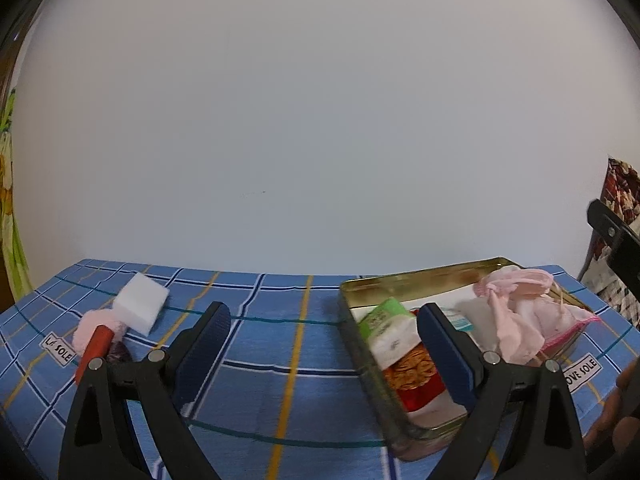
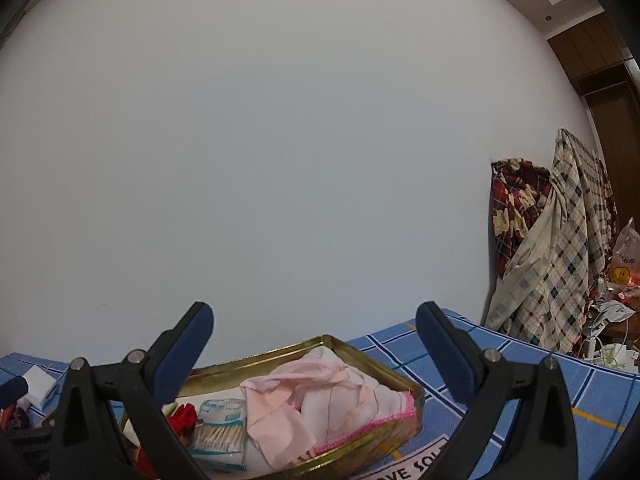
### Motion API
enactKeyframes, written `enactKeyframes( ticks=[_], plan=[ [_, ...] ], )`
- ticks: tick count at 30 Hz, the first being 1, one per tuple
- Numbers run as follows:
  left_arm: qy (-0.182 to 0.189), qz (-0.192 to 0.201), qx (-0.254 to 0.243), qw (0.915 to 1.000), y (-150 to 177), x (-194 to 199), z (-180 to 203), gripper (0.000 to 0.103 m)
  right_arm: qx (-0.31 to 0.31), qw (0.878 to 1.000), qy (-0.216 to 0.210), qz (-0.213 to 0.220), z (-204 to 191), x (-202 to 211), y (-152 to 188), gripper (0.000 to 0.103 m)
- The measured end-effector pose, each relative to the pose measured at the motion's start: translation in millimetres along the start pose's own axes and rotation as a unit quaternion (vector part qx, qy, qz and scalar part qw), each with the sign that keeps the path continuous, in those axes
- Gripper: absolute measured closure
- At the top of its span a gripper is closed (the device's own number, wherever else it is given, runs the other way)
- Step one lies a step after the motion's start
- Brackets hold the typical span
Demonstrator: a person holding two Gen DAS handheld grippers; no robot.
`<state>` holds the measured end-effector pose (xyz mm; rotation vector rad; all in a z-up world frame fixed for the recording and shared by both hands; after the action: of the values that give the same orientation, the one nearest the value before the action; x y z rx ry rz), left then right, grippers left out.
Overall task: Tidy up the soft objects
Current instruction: 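Withdraw both tools from the tin toward the sponge and scrunchie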
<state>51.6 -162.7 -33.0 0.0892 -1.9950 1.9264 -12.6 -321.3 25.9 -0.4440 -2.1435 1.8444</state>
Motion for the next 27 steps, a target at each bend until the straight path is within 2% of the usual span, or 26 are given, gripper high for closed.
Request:
enactKeyframes(
  ticks=[12,21,27],
  plan=[
    [-0.030,-0.001,-0.009,0.9995,2.8,5.9,-44.0,0.007,0.010,1.000,-0.013,-0.024,-27.2,8.2,15.3,0.000],
    [-0.044,0.001,-0.019,0.9988,3.0,7.7,-80.5,0.007,0.039,0.999,-0.029,-0.016,-72.0,15.3,18.8,0.000],
    [-0.062,-0.006,0.000,0.9980,3.7,3.6,-116.0,0.007,0.031,0.997,-0.057,-0.039,-106.2,13.4,28.5,0.000]
  ],
)
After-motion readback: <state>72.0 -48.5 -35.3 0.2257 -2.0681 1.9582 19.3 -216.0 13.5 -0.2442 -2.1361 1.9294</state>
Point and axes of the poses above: each gripper's, at about its wrist camera, not at the fingertips, and x roughly against the way its jaws point, z to its right, y to its underside, the point moved 7 cm from there along -x, roughly the way its jaws point, and after that the axes turned 1 degree about -z, right-handed, at the moved point
